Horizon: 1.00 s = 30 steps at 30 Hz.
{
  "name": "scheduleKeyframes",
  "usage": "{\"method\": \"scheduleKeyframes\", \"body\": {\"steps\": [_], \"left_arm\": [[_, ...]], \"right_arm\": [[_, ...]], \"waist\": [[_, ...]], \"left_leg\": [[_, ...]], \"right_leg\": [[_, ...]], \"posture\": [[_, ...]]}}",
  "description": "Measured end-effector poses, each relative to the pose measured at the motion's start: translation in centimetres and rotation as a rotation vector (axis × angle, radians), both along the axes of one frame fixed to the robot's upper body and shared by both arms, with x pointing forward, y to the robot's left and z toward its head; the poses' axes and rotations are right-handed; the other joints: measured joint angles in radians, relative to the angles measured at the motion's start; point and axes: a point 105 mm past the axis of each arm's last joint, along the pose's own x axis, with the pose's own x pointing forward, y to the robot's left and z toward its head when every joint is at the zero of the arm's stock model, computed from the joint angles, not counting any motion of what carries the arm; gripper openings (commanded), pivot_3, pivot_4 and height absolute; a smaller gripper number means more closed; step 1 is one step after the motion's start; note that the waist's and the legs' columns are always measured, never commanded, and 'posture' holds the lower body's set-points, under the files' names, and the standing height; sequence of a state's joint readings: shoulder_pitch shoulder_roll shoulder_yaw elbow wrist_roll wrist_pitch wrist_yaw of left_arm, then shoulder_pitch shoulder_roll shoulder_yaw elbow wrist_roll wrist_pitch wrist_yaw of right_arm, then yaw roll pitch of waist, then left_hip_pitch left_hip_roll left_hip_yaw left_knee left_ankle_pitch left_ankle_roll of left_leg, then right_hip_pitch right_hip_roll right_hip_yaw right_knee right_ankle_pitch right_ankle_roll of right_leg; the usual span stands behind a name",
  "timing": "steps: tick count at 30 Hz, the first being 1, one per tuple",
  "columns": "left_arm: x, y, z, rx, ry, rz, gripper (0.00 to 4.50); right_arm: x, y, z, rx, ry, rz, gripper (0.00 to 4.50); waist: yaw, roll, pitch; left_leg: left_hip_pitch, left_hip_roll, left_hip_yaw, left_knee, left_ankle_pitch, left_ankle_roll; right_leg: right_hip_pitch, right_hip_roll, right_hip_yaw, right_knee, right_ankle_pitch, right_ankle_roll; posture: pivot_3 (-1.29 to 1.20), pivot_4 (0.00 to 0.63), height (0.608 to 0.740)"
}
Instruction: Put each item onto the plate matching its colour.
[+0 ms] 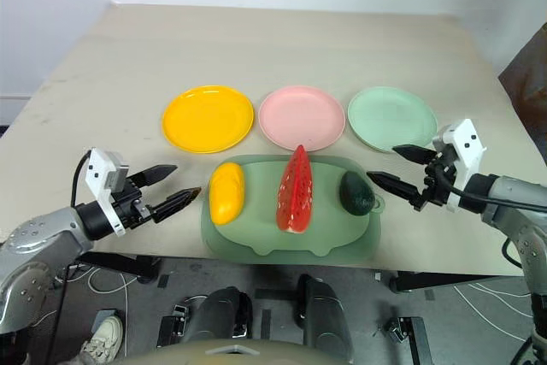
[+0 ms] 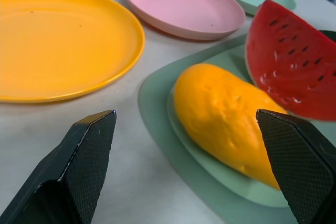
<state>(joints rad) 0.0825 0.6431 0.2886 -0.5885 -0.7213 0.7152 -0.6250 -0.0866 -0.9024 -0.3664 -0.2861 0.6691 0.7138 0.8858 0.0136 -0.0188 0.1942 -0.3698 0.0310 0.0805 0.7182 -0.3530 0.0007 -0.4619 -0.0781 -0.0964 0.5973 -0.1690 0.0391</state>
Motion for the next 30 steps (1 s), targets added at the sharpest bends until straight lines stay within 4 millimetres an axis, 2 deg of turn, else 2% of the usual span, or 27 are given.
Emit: {"method": "scheduleKeyframes", "body": {"steps": [5, 15, 18, 23, 27, 30], "left_arm": [[-0.4, -0.1, -0.2, 0.001, 0.002, 0.01, 4.47], [-0.7, -0.2, 0.2, 0.022, -0.002, -0.017, 4.47], [-0.8, -0.3, 0.3, 0.026, 0.0, -0.041, 4.47], [-0.1, -0.2, 1.3, 0.035, -0.017, -0.065, 4.47], [0.0, -0.1, 1.5, 0.046, -0.012, -0.088, 4.47], [-0.3, -0.4, 1.9, 0.06, -0.009, -0.128, 4.47]], "right_arm": [[0.6, -0.2, -0.5, -0.006, 0.019, -0.004, 4.5], [0.2, 0.3, -1.0, -0.015, 0.03, 0.005, 4.5], [0.0, 0.6, -0.4, -0.016, 0.009, 0.0, 4.5], [-0.6, 1.1, 1.8, 0.015, -0.038, -0.015, 4.5], [-1.1, 1.7, 2.2, 0.031, -0.018, -0.036, 4.5], [-2.2, 2.4, 2.4, 0.034, 0.023, -0.008, 4.5]], "waist": [[0.001, 0.0, 0.0], [0.001, 0.0, 0.0], [0.001, 0.0, 0.0], [0.001, 0.0, 0.0], [0.0, 0.0, 0.0], [0.002, 0.0, 0.0]], "left_leg": [[0.0, 0.0, 0.0, 0.0, 0.0, 0.0], [0.0, 0.0, 0.0, 0.0, 0.0, 0.0], [0.0, 0.0, 0.0, 0.0, 0.0, 0.0], [0.0, 0.0, 0.0, 0.0, 0.0, 0.0], [0.0, 0.0, 0.0, 0.0, 0.0, 0.0], [-0.001, 0.0, 0.0, 0.0, 0.0, 0.0]], "right_leg": [[0.0, 0.0, 0.0, 0.0, 0.0, 0.0], [0.0, 0.0, 0.0, 0.0, 0.0, 0.0], [0.0, 0.0, 0.0, 0.0, 0.0, 0.0], [0.0, 0.0, 0.0, 0.0, 0.0, 0.0], [0.0, 0.0, 0.0, 0.0, 0.0, 0.0], [0.0, 0.0, 0.0, 0.0, 0.0, 0.0]], "posture": [[0.0, 0.15, 0.74], [0.0, 0.15, 0.74], [0.0, 0.15, 0.74], [0.0, 0.15, 0.74], [0.0, 0.15, 0.74], [0.0, 0.15, 0.74]]}}
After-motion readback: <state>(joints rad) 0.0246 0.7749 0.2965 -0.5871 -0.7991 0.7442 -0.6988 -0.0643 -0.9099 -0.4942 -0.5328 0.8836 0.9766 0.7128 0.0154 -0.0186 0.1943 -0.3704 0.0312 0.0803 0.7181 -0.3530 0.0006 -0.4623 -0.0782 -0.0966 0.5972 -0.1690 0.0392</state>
